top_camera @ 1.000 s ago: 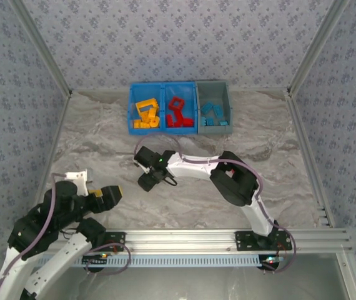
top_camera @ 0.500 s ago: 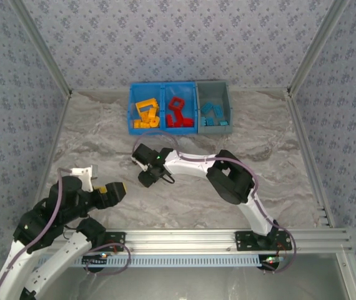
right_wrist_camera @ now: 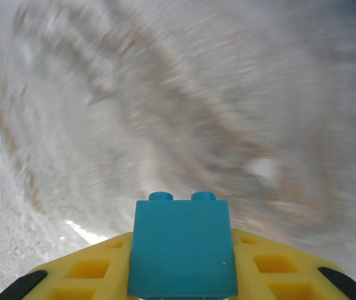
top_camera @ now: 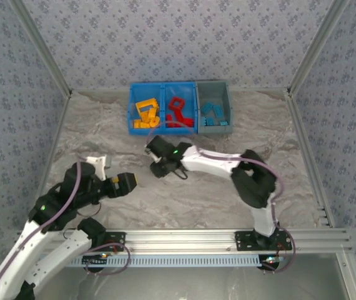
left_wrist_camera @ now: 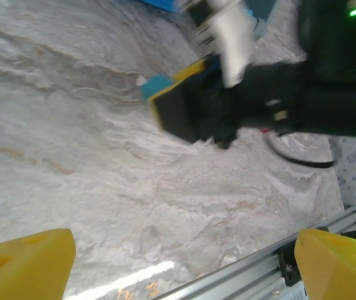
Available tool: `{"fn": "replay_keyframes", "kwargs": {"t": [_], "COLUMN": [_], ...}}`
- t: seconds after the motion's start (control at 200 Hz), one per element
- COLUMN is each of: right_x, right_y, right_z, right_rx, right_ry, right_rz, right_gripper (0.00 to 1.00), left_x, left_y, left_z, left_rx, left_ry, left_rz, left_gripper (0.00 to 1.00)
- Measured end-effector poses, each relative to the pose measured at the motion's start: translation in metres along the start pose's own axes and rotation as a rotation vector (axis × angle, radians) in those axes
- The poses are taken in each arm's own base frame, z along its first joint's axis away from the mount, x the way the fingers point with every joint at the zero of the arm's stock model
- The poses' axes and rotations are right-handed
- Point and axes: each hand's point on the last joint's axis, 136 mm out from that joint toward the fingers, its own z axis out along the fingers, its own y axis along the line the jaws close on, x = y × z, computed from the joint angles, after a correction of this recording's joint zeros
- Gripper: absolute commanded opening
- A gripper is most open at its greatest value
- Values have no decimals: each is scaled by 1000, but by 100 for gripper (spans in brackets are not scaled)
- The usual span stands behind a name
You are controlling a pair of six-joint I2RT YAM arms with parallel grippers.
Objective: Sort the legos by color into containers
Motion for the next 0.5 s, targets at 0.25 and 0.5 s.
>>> {"fn": "replay_keyframes", "kwargs": {"t": [0.25,0.5], "right_x": [-35,-45], "right_y": [-150,-231], "right_z": [-75,-40], "right_rx": [238,392], "right_ry": [-178,-62], "right_rz": [345,469], "right_gripper": [37,36], "left_x": [-1,-34], "left_y": [-70,-112], "left_z": [77,138], "left_rx": [35,52], "left_ry": [106,20], "left_rz": [195,236], "left_gripper": [90,90]}}
